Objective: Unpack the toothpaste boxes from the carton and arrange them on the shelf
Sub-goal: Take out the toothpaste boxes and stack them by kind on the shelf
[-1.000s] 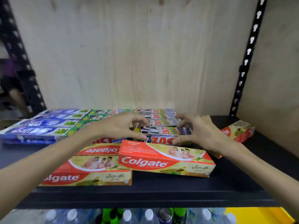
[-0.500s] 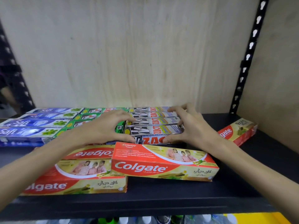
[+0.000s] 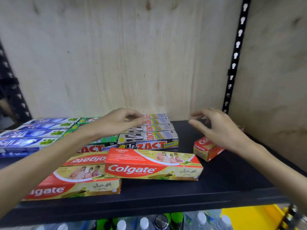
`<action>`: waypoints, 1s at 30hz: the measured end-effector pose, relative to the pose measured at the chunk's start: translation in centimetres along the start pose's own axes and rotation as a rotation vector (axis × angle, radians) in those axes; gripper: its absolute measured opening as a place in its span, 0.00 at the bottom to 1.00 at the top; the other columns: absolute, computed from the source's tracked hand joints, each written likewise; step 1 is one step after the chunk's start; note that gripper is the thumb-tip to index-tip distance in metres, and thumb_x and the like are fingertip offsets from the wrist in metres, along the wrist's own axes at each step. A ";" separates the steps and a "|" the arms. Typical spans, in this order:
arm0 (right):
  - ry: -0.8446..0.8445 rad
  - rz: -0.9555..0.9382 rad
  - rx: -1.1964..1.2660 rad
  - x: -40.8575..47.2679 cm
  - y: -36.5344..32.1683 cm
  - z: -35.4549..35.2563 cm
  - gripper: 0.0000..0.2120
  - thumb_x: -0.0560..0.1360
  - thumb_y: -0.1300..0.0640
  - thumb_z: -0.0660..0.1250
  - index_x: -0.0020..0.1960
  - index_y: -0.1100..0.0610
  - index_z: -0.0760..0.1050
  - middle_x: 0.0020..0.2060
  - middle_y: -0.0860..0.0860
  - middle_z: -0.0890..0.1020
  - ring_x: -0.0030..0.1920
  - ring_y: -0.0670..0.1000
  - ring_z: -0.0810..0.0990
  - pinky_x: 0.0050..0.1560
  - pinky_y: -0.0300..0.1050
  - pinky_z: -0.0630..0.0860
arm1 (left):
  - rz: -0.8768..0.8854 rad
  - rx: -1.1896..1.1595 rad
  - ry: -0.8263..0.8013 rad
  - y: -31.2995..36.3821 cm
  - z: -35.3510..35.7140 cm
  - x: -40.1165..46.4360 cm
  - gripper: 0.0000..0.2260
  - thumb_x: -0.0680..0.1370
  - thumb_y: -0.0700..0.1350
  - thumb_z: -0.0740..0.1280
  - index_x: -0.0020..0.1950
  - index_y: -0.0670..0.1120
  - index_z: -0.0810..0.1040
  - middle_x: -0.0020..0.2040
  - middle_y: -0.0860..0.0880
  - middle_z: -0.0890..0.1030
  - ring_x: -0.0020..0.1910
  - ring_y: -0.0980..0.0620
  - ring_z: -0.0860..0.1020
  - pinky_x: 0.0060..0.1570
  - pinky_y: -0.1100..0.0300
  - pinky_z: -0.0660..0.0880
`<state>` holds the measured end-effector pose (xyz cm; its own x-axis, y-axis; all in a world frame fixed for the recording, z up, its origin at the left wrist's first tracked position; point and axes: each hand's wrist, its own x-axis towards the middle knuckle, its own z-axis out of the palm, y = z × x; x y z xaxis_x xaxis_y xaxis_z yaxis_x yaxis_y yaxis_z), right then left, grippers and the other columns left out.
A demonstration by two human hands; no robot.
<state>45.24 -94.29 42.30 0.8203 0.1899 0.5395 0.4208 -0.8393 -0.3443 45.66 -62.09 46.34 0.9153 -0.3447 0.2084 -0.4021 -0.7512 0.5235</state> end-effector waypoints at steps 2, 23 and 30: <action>0.037 0.013 -0.026 -0.8 2.5 -1.1 0.12 0.79 0.46 0.65 0.61 0.44 0.77 0.52 0.43 0.79 0.54 0.50 0.76 0.58 0.60 0.76 | 0.066 -0.047 -0.041 3.1 1.6 1.2 0.17 0.77 0.61 0.68 0.60 0.53 0.83 0.55 0.59 0.84 0.54 0.64 0.80 0.61 0.64 0.74; 0.007 0.218 -0.094 0.2 10.2 -1.4 0.22 0.74 0.47 0.75 0.66 0.50 0.76 0.53 0.55 0.81 0.56 0.57 0.79 0.57 0.52 0.77 | 0.071 0.404 -0.160 9.2 11.3 10.5 0.22 0.74 0.49 0.75 0.66 0.45 0.78 0.60 0.47 0.82 0.57 0.49 0.80 0.58 0.56 0.76; 0.046 0.203 -0.187 5.0 13.5 2.5 0.23 0.70 0.40 0.75 0.55 0.56 0.80 0.47 0.53 0.78 0.50 0.55 0.77 0.51 0.53 0.76 | 0.068 0.327 -0.008 4.2 9.8 15.4 0.16 0.72 0.50 0.78 0.58 0.47 0.85 0.51 0.50 0.86 0.49 0.51 0.81 0.49 0.61 0.73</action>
<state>56.01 -103.39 38.49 0.8604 -0.0115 0.5096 0.1671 -0.9381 -0.3034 57.84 -76.12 43.65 0.8862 -0.4040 0.2267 -0.4501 -0.8667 0.2152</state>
